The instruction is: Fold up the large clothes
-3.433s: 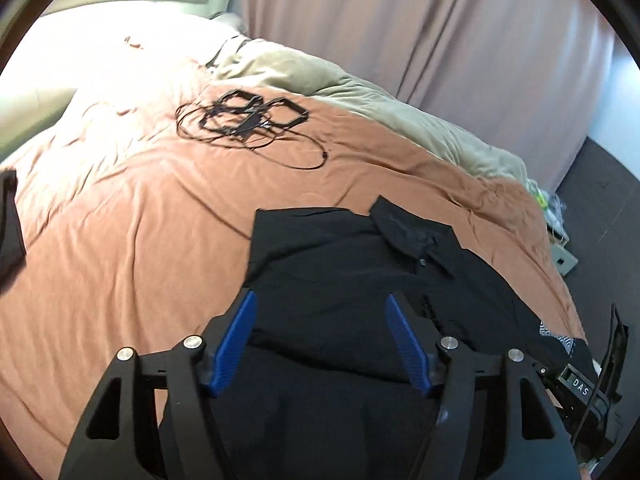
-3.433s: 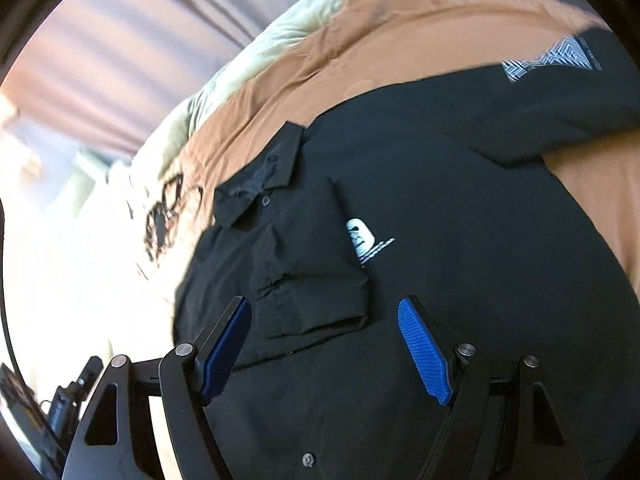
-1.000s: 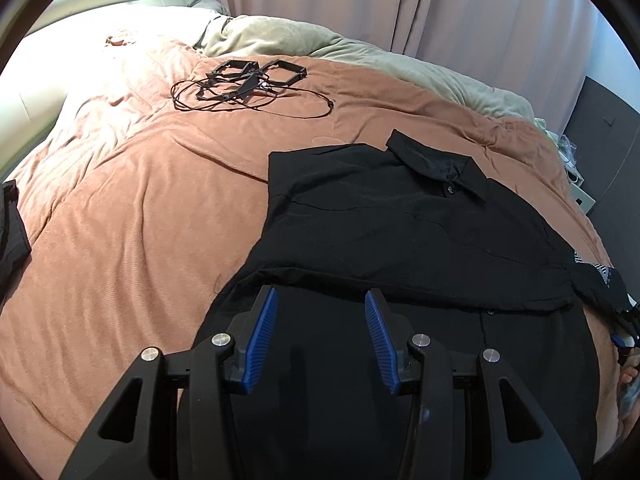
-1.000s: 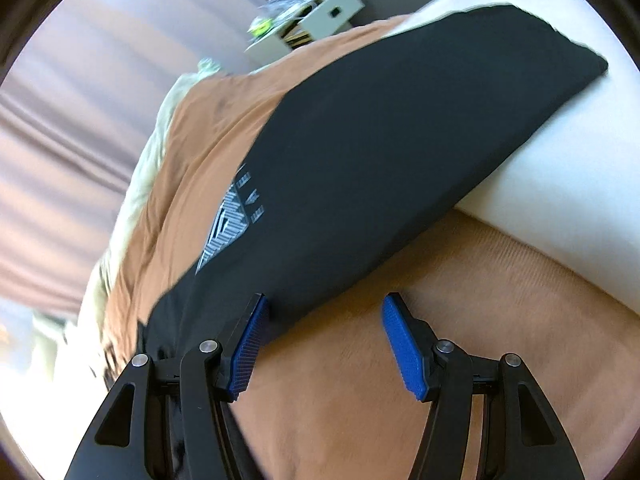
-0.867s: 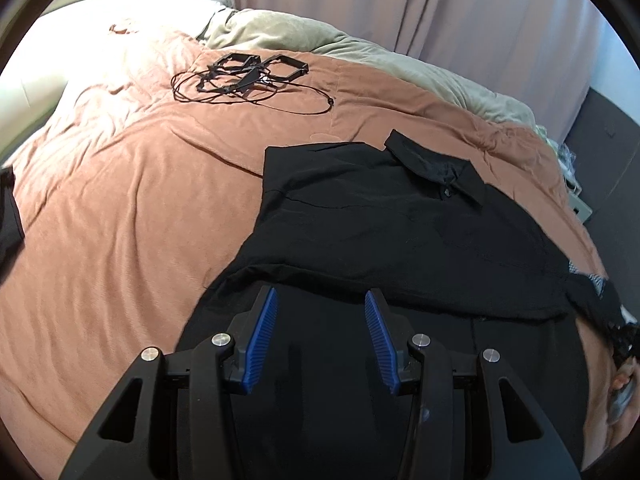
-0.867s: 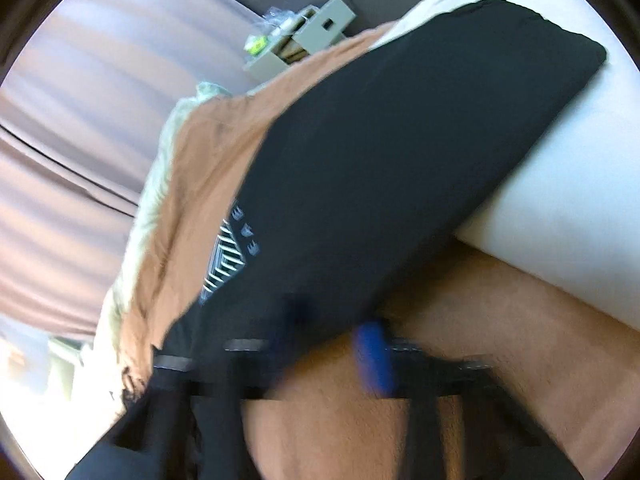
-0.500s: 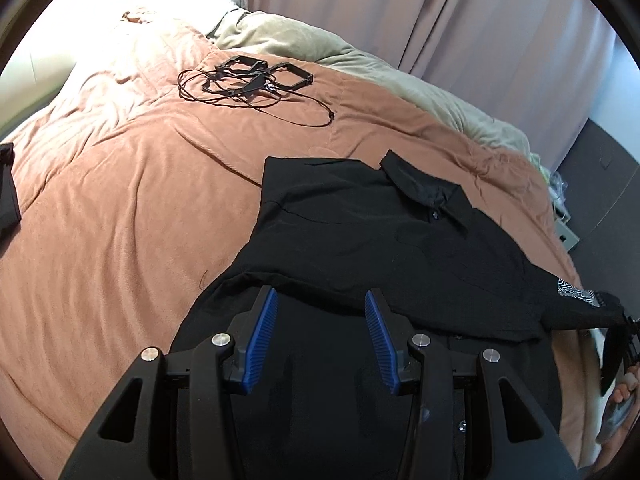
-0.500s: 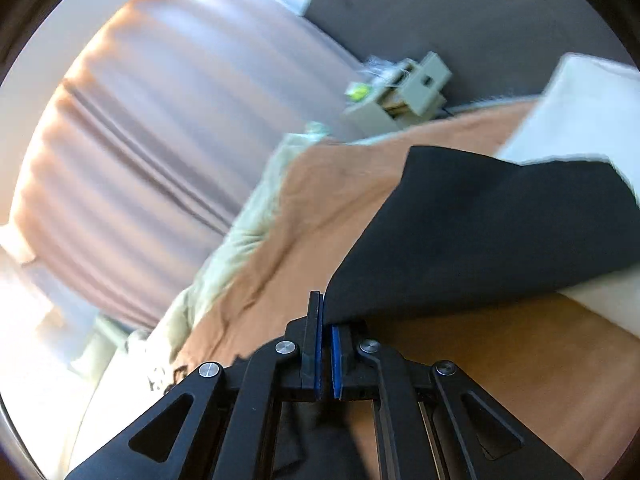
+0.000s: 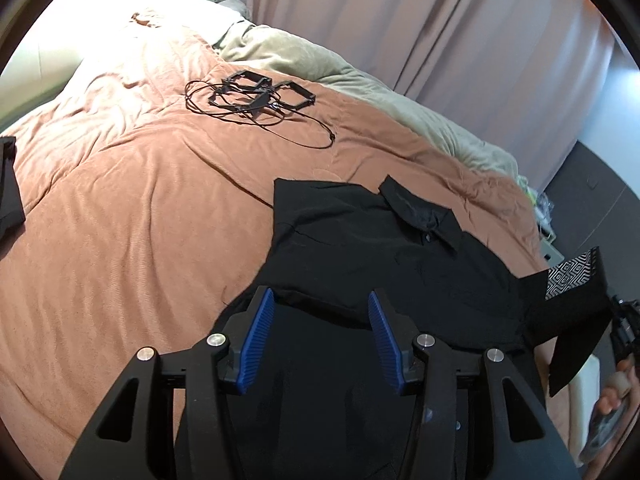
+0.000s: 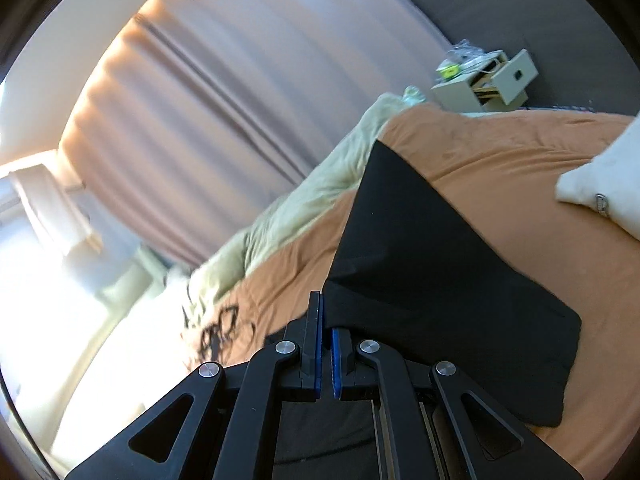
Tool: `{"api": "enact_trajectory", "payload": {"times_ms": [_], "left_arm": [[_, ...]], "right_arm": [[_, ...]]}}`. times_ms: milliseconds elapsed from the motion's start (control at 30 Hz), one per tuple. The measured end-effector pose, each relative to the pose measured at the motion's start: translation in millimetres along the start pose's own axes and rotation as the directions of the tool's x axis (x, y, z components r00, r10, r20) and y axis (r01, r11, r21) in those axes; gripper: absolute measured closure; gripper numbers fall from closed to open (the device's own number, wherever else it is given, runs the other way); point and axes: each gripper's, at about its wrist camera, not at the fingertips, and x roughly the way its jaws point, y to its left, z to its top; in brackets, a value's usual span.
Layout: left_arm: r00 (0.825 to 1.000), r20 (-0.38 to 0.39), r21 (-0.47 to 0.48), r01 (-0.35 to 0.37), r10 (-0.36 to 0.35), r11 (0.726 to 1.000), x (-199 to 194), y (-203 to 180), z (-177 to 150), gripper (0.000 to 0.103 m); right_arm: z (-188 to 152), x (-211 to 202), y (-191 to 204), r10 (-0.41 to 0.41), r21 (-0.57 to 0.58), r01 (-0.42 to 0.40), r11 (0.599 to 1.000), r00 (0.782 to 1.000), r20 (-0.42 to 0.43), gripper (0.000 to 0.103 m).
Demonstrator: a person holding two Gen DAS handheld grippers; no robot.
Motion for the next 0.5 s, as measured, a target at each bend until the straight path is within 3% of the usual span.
{"api": "enact_trajectory", "payload": {"times_ms": [200,333,367,400,433,500], "left_arm": [[0.999,-0.001,-0.065,0.035,-0.035,0.997,1,15,3,0.053],[0.999,-0.004,-0.066,0.044,-0.045,0.997,1,15,4,0.053],[0.999,-0.004,-0.058,0.042,-0.042,0.997,1,15,4,0.053],[0.999,-0.003,-0.048,0.035,-0.036,0.998,1,14,4,0.053],[1.000,0.002,-0.035,0.025,-0.025,0.999,0,13,4,0.053],[1.000,0.009,-0.025,0.012,-0.012,1.000,0,13,4,0.053]], "right_arm": [[-42,34,39,0.006,-0.118,-0.022,0.993,0.991,-0.131,0.098],[-74,82,56,-0.053,-0.208,-0.002,0.978,0.963,-0.263,0.094],[-88,97,57,-0.089,-0.232,0.016,0.973,0.947,-0.308,0.094],[-96,105,58,-0.110,-0.241,0.027,0.970,0.936,-0.335,0.090],[-108,118,57,-0.121,-0.241,0.027,0.970,0.914,-0.388,0.066],[-124,132,48,-0.080,-0.186,-0.014,0.983,0.868,-0.490,0.034]]}}
